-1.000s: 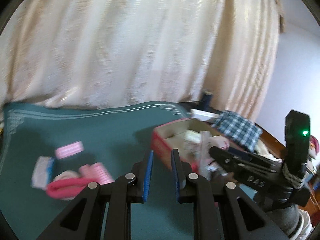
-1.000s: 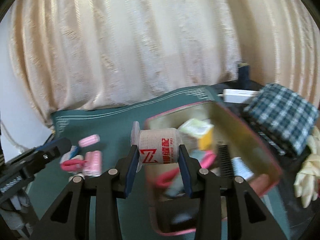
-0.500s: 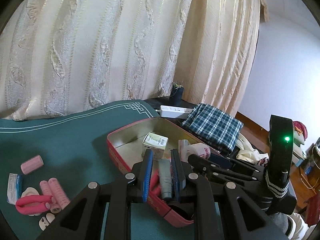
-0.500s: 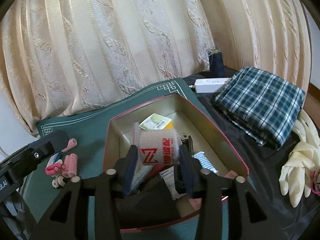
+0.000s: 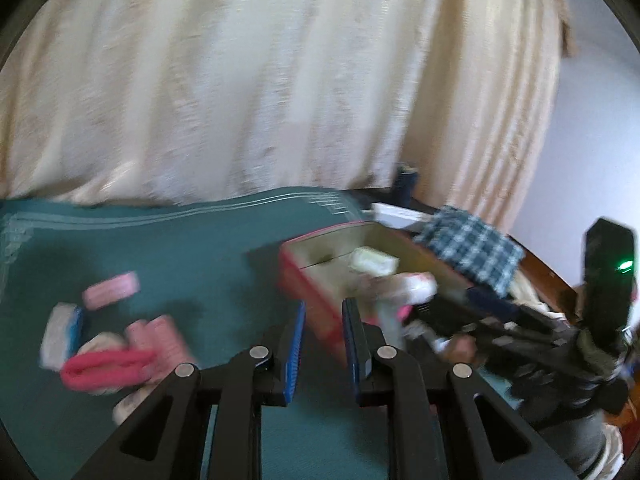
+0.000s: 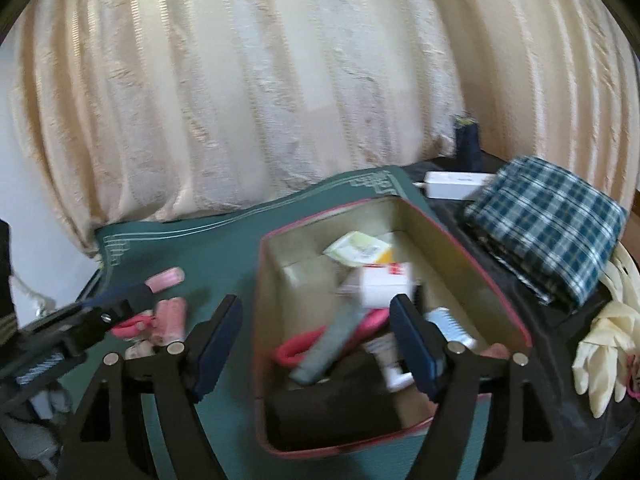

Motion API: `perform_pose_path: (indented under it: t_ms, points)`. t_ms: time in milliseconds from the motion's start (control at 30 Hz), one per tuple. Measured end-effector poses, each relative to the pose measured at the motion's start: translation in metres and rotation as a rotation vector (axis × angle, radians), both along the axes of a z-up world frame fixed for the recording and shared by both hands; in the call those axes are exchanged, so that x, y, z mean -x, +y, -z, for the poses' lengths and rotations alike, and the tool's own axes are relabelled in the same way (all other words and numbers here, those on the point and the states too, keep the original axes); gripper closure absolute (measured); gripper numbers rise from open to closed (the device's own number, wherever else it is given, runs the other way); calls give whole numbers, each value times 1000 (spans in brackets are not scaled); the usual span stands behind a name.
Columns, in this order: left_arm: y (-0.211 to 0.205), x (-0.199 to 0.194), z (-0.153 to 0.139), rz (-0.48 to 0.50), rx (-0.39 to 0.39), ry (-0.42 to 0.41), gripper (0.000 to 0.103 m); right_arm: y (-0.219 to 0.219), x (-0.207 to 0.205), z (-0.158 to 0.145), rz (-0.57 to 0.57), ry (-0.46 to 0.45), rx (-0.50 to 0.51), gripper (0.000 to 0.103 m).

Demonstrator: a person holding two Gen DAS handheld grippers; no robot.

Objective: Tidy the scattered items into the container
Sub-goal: 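Carry the Z bottle into the tin box and open the right tool, then move both tools back over the remaining items on the table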

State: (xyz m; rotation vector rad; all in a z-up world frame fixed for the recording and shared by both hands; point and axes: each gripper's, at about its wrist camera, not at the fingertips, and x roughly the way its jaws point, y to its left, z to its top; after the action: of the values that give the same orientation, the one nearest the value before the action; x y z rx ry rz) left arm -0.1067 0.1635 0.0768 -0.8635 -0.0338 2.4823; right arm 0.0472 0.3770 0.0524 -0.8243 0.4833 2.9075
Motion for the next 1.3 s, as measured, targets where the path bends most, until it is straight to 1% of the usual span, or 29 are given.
perform_pose_path:
  t_ms: [133,167,267,333,400,533,700,733,767,833,900,967,1133,1233,1300]
  points:
    - [-65,-3,21,-167,22,-52,83,-35,-1,-8,-97,14,-21,21]
    - [-86,-4,28,-224,28,-72,83,-45,-1,-9,-123,17,-28,21]
    - [-139,-9,41,-354,16,-115,83,-79,0,-8,-210,8,-55,20]
    - [-166,-13,47,-413,10,-130,83,-99,3,-4,-253,-8,-67,20]
    - [-186,-16,53,-441,13,-144,83,-113,5,0,-285,-27,-66,20]
    - [-201,-18,64,-439,8,-167,83,-133,11,11,-320,-69,-55,20]
    - [-198,-12,68,-372,9,-174,82,-142,19,25,-322,-123,-31,20]
    - [-196,-9,68,-359,13,-172,74,-142,20,27,-323,-131,-27,20]
    - [-194,-7,66,-347,14,-167,57,-144,22,28,-325,-138,-24,20]
    - [-194,-3,62,-334,13,-148,40,-147,27,31,-332,-157,-16,20]
    - [-194,1,58,-320,26,-130,40,-152,32,34,-335,-171,-24,20]
    - [-195,10,60,-322,43,-133,40,-156,37,37,-346,-191,-26,20]
    - [-210,24,72,-354,61,-177,40,-166,49,43,-376,-223,-37,20]
    - [-221,28,86,-385,69,-214,40,-170,53,48,-385,-241,-40,20]
    - [-224,31,95,-381,68,-253,31,-171,56,54,-387,-258,-35,20]
